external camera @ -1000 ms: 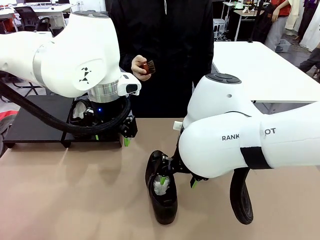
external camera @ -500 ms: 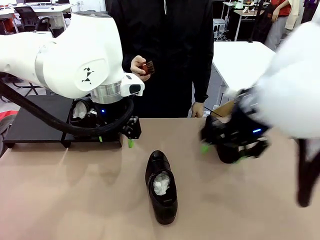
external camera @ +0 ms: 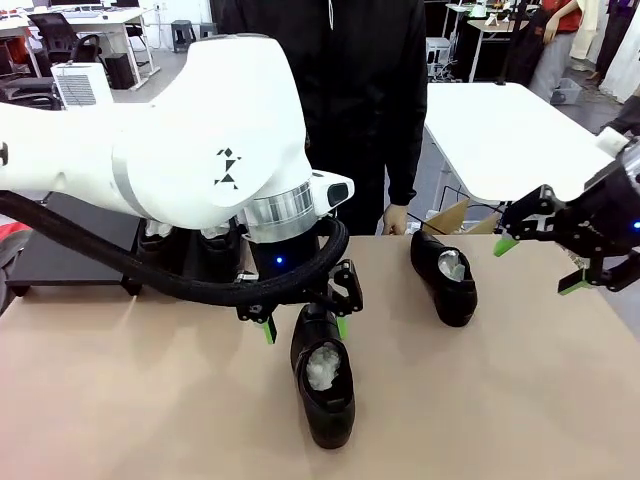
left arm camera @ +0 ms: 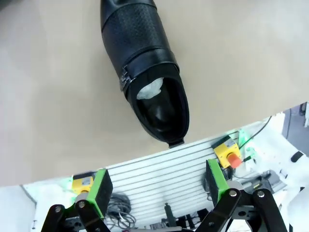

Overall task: Organize the shoes by placing them on the stand.
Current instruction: Place the Shoe from the middle of the table onto the Shoes Stand.

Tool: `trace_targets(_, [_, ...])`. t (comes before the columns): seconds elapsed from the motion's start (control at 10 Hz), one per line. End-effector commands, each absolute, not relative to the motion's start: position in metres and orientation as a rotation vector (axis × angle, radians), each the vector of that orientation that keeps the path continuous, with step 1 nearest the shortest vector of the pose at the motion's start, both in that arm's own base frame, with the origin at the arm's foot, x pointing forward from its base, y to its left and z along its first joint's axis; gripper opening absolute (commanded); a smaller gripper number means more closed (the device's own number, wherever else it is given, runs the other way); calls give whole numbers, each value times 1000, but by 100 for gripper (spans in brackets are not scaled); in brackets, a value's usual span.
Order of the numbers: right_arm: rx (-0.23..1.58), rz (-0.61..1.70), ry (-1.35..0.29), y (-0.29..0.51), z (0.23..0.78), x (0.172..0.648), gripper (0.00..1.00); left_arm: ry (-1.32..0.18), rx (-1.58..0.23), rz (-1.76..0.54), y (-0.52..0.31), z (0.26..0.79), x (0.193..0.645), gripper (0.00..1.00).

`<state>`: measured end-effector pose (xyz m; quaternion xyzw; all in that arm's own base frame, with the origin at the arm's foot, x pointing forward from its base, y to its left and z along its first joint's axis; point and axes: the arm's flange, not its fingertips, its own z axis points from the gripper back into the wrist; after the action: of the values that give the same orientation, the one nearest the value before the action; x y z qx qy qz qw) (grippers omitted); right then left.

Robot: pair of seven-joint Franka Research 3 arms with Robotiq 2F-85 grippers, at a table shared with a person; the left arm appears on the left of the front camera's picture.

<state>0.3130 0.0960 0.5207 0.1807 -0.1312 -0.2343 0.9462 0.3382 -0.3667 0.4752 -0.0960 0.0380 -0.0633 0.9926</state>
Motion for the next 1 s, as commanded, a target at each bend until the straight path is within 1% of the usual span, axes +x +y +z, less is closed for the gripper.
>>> trace_targets(0.0, [377, -416, -249, 111, 518, 309, 100, 59, -160, -130, -349, 476, 352, 100])
trace_targets(0.1, [377, -416, -249, 111, 518, 309, 100, 76, -193, -127, -367, 475, 338, 100])
trace_targets(0.2, [377, -416, -249, 111, 518, 309, 100, 33, -197, -109, -400, 459, 332, 100])
trace_targets(0.4, [377, -416, -249, 111, 518, 309, 100, -90, -243, 85, -443, 440, 324, 100])
trace_targets(0.6, [377, -416, -249, 111, 518, 309, 100, -86, -185, 177, -458, 411, 324, 100])
trace_targets(0.8, [377, -416, -249, 111, 518, 309, 100, -148, -136, 200, -461, 390, 321, 100])
trace_targets(0.9, [377, -416, -249, 111, 518, 309, 100, -172, -140, 205, -464, 385, 320, 100])
